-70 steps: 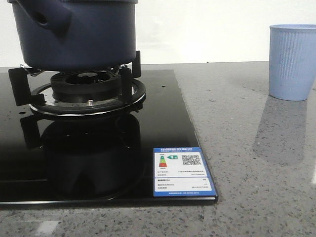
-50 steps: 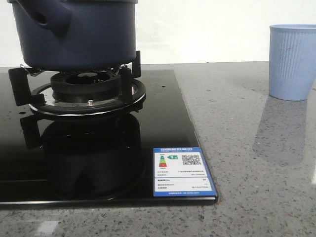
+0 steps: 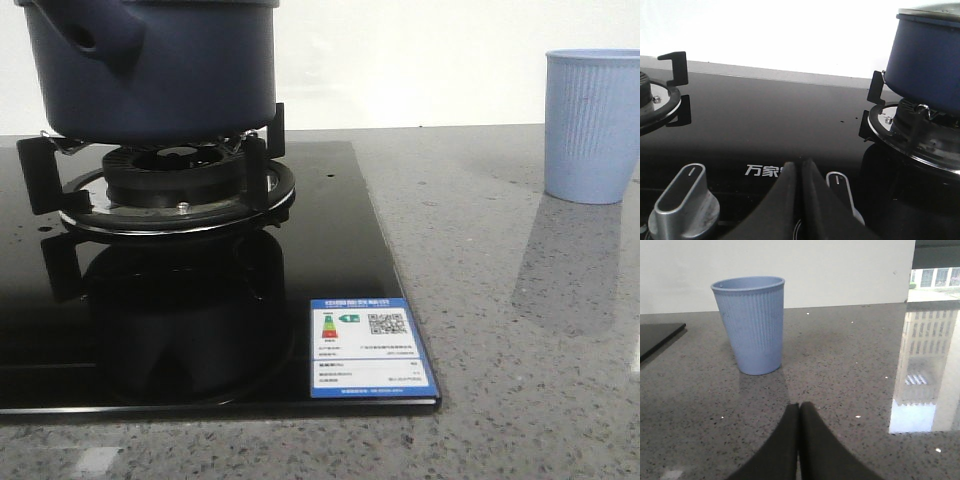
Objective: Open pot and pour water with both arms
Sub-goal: 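Move left gripper toward the pot lid knob, right gripper toward cup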
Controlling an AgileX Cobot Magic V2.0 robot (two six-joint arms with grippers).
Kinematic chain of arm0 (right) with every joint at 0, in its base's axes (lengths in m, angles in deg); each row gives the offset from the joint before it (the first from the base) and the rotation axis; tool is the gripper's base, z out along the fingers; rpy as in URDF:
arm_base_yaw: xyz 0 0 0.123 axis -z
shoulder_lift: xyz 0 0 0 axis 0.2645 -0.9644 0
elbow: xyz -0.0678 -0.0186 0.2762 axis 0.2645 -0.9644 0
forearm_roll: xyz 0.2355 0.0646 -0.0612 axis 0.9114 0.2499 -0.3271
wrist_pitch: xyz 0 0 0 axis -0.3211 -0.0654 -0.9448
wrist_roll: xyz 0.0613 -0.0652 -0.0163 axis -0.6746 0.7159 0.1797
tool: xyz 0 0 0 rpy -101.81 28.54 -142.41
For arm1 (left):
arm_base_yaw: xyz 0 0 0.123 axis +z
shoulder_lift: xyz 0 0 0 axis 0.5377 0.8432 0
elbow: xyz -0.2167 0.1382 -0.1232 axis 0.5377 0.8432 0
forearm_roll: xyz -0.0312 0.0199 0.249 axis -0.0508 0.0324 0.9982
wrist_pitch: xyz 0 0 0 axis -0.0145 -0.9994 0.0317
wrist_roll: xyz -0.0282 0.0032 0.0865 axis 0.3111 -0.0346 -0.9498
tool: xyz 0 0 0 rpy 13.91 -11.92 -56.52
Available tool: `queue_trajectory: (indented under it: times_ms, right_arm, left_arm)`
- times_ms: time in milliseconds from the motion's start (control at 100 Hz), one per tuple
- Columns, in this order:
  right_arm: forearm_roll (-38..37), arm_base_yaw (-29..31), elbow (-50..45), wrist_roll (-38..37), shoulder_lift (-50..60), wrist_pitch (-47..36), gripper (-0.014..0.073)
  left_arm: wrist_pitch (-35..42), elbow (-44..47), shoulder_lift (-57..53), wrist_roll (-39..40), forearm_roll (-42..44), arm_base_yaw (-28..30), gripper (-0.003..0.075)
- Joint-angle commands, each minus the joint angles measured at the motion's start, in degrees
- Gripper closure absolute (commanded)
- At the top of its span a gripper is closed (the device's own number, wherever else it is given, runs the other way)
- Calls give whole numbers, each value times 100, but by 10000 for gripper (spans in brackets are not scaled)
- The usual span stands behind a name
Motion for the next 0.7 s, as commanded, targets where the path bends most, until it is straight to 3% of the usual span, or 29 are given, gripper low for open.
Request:
queue_trajectory:
  times_ms: [0, 320, 690]
  right_arm:
    - [-68, 41, -155, 52, 113, -395, 660]
    - [167, 41, -155, 25, 113, -489, 660]
    - [2969, 41, -145, -46, 113, -733, 660]
  left_arm:
    - [447, 197, -142, 67, -50, -17, 739]
    - [604, 197, -142, 67, -466, -17, 739]
    - [1170, 185, -142, 67, -3079, -17, 739]
